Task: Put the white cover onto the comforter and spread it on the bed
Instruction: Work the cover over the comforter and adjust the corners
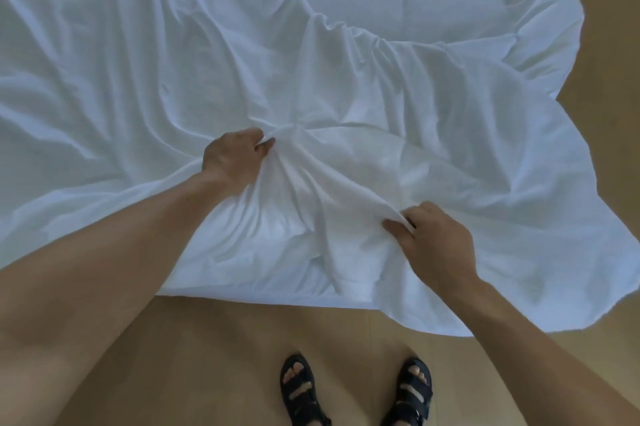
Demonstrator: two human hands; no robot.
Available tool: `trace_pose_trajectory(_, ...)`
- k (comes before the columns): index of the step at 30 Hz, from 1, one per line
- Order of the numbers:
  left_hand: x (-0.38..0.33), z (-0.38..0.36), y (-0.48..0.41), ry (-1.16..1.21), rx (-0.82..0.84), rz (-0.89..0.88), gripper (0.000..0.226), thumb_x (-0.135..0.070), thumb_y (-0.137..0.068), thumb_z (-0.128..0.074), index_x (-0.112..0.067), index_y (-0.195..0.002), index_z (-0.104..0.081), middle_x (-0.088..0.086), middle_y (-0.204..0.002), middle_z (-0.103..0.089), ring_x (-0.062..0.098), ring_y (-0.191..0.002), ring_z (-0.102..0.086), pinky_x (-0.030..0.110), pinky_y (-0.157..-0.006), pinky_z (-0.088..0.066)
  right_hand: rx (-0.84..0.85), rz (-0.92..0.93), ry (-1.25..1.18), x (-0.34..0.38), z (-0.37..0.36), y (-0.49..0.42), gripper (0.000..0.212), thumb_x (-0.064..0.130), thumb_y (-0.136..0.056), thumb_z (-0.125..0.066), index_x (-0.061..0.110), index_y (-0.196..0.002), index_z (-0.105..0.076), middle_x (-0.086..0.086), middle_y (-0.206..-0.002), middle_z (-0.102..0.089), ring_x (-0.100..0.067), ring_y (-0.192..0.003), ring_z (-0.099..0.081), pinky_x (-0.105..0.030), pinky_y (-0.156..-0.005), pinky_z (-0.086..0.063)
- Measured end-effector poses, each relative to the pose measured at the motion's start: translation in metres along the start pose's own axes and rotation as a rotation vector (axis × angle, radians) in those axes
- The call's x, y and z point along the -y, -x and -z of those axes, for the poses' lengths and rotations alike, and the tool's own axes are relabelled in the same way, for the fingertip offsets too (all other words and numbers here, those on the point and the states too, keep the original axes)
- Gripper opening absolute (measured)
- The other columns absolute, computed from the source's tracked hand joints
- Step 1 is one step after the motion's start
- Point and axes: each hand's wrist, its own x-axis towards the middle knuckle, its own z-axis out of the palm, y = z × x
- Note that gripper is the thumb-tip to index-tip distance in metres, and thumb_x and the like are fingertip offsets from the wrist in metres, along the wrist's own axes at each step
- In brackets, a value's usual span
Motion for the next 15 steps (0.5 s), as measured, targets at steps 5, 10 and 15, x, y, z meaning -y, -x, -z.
trace_pose_trajectory(5,-0.009,-0.005,0.046,0.458,0.487,-0.053,0.030,-0.047,-0.099,-0.054,-0.027,-0.110,-0.072,-0.005,-0.108,-0.071,0.016,-0.104,-0.065,0.032,-0.092,-0.047,0.118,0.135,-0.518,-0.029,0.060,0.018,0.077,0.083,-0.079,-0.046,0.009,-0.061,-0.059,-0.005,-0.053,-0.047,-0.008,-0.047,-0.043,-0.020,-0.048,-0.033)
trace_pose_trajectory(10,-0.012,0.001,0.116,0.554,0.875,-0.040,0.025,-0.048,-0.099,-0.052,-0.034,-0.103,-0.072,-0.014,-0.096,-0.075,0.008,-0.091,-0.071,0.027,-0.083,-0.052,0.396,0.102,-0.667,-0.023,0.119,0.027,0.047,0.065,-0.076,-0.065,0.025,-0.052,-0.059,0.004,-0.051,-0.042,-0.005,-0.049,-0.037,-0.014,-0.050,-0.030)
trace_pose_trajectory(15,-0.027,0.048,0.120,0.541,1.138,-0.048,0.033,-0.053,-0.093,-0.051,-0.032,-0.091,-0.076,-0.009,-0.091,-0.074,0.012,-0.087,-0.070,0.026,-0.080,-0.051,0.825,0.344,-0.907,-0.010,0.143,0.037,0.047,0.038,-0.088,-0.073,0.029,-0.054,-0.041,0.011,-0.055,-0.025,-0.008,-0.047,-0.024,-0.017,-0.048,-0.022)
